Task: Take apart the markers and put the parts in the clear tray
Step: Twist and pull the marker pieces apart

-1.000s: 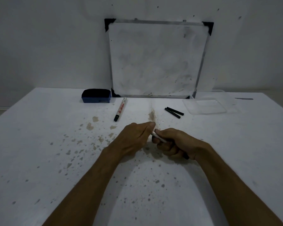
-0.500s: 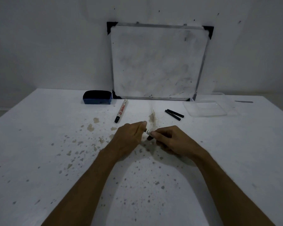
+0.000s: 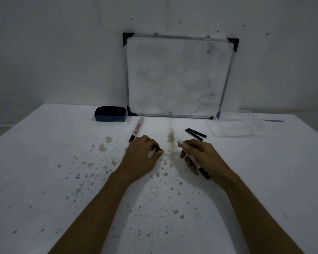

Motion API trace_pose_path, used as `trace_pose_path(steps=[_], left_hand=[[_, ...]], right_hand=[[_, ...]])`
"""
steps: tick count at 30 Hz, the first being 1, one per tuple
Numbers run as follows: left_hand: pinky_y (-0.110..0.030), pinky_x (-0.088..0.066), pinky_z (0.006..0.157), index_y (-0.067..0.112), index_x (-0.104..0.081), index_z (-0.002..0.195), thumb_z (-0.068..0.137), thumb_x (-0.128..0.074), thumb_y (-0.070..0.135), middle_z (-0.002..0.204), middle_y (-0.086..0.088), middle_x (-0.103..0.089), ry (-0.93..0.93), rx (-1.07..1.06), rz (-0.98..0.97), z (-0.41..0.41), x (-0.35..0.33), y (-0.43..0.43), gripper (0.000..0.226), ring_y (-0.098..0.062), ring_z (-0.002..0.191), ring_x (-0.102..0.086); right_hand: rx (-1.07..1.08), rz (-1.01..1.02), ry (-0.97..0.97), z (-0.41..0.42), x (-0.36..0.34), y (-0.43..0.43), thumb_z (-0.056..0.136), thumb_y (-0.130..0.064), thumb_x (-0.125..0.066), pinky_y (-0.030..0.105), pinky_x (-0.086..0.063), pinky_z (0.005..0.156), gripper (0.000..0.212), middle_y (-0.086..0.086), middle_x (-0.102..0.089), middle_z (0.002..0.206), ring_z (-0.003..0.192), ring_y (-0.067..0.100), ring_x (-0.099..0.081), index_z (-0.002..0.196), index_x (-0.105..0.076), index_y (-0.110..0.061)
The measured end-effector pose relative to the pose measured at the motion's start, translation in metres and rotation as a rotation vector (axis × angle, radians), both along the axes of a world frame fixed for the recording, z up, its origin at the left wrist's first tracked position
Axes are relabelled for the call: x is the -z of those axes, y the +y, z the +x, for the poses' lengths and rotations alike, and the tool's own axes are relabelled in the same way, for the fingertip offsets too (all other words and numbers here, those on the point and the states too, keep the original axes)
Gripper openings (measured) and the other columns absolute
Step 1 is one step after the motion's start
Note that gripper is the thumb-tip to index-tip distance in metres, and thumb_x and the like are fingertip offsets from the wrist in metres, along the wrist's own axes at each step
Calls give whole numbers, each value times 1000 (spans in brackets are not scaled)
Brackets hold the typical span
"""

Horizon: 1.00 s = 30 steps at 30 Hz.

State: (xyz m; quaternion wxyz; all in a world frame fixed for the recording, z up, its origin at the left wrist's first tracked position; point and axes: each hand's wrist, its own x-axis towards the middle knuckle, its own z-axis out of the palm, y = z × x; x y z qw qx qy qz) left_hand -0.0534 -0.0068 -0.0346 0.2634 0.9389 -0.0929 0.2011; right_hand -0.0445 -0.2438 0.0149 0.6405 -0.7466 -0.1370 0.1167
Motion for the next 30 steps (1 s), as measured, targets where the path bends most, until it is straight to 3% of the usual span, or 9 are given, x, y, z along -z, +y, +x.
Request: trace_pose_path(steps=[2, 6, 9, 12, 15, 20, 23, 26, 30], left_hand=[[-30, -45, 92, 25, -70, 113, 99, -62, 46, 111, 7, -64, 8, -15, -26, -2, -1, -1, 27, -10, 102, -56], [-9, -47, 78, 39, -65, 127, 100, -52, 57, 112, 24, -62, 12, 89, -424, -10, -20, -17, 34, -4, 99, -63], [-11, -54, 78, 32, -74, 117, 98, -65, 46, 103, 19, -72, 8, 166, -543, -14, -25, -29, 25, -5, 95, -69], [-15, -59, 72, 28, -79, 105, 95, -73, 35, 91, 14, -79, 90, 102, -730, -13, -25, -31, 13, -6, 83, -75], [-14, -58, 63, 27, -77, 96, 94, -75, 26, 82, 10, -81, 81, -25, -1017, -10, -31, -29, 3, -8, 74, -78], [-20, -62, 71, 9, -78, 104, 94, -75, 27, 91, -7, -83, 212, -53, -1315, -17, -34, -46, 21, -18, 83, -80], [-29, -63, 85, 1, -74, 114, 99, -69, 25, 106, -18, -80, 396, 24, -1439, -20, -33, -58, 29, -27, 98, -79], [-39, -58, 100, -9, -66, 125, 110, -45, 36, 122, -24, -74, 692, 165, -1791, -23, -36, -59, 52, -31, 111, -75], [-44, -57, 101, -14, -63, 126, 112, -34, 36, 128, -30, -68, 891, 296, -2022, -24, -35, -56, 60, -37, 114, -72]], right_hand=[[4, 6, -6, 0, 0, 4, 101, -29, -64, 29, -54, 54, 21, 6, -74, 84, 64, 20, -65, 101, -77, -13], [-25, 4, -42, -2, 1, 8, 101, -14, -62, 25, -58, 61, 18, 7, -78, 89, 68, 21, -70, 110, -78, -18], [-43, 13, -68, -4, 0, 10, 97, -19, -71, 24, -60, 62, 17, 4, -82, 92, 73, 25, -78, 113, -73, -17], [-63, 60, 30, -2, 0, 6, 92, -29, -77, 34, -62, 56, 32, 8, -82, 100, 75, 34, -78, 118, -66, -14], [-53, 228, 150, 4, -1, -5, 84, -29, -81, 30, -60, 54, 43, 15, -80, 104, 71, 31, -77, 121, -68, -11], [29, 568, 213, 7, 7, 4, 82, -23, -80, 26, -61, 66, 28, 16, -78, 107, 80, 22, -77, 108, -78, -12], [47, 425, 66, 2, 16, 19, 96, -30, -69, 27, -60, 69, 22, 9, -79, 102, 79, 20, -74, 112, -77, -18], [197, 153, -164, 0, 17, 23, 103, -35, -60, 18, -51, 55, 17, -8, -77, 83, 64, 6, -66, 105, -76, -27], [273, 40, -422, -1, 13, 23, 103, -36, -58, 16, -54, 65, 18, -17, -74, 92, 81, 4, -72, 109, -72, -24]])
